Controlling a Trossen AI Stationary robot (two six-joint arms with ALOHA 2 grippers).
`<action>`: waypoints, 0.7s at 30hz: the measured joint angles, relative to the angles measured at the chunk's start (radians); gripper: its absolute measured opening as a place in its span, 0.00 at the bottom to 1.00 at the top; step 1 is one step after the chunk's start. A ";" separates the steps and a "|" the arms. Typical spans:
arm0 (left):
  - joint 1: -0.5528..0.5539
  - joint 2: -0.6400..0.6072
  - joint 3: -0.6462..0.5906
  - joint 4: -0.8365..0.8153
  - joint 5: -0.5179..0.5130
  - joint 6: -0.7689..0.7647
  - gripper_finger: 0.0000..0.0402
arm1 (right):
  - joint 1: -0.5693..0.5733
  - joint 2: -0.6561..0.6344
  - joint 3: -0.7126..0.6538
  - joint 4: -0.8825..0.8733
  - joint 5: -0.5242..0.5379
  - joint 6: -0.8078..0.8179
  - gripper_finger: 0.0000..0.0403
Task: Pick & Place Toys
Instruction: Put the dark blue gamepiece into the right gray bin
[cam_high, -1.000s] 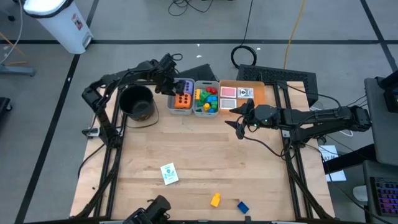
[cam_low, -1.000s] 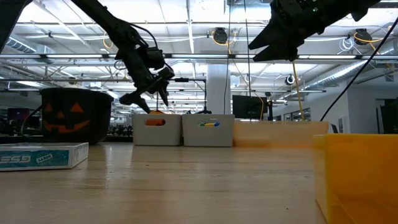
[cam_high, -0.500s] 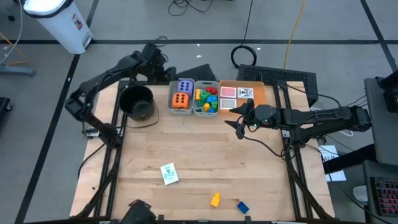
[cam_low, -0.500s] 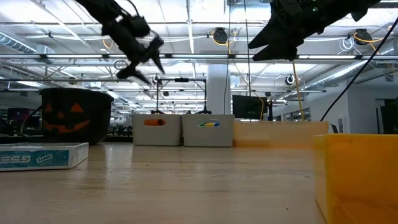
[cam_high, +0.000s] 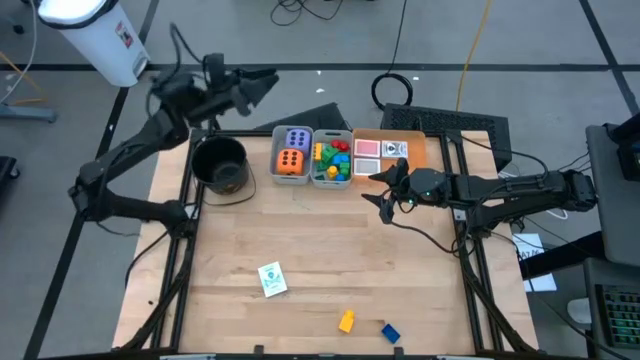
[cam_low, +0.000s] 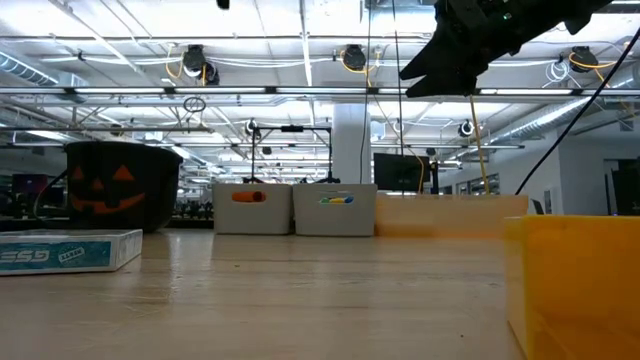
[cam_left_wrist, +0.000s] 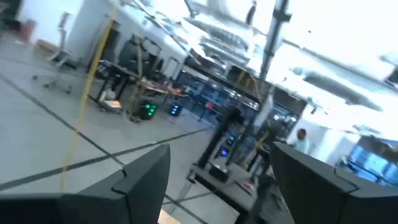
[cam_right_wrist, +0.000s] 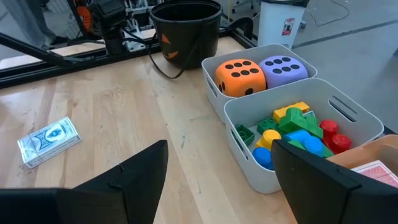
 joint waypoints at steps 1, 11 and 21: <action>-0.032 -0.007 -0.008 0.005 -0.015 0.017 0.70 | 0.000 0.000 0.000 0.000 0.000 0.000 0.68; -0.322 -0.011 -0.193 0.137 -0.239 0.069 0.70 | 0.000 0.000 0.000 0.000 0.000 0.001 0.68; -0.503 -0.010 -0.279 0.066 -0.323 0.033 0.70 | 0.000 0.000 0.000 0.000 0.000 0.001 0.68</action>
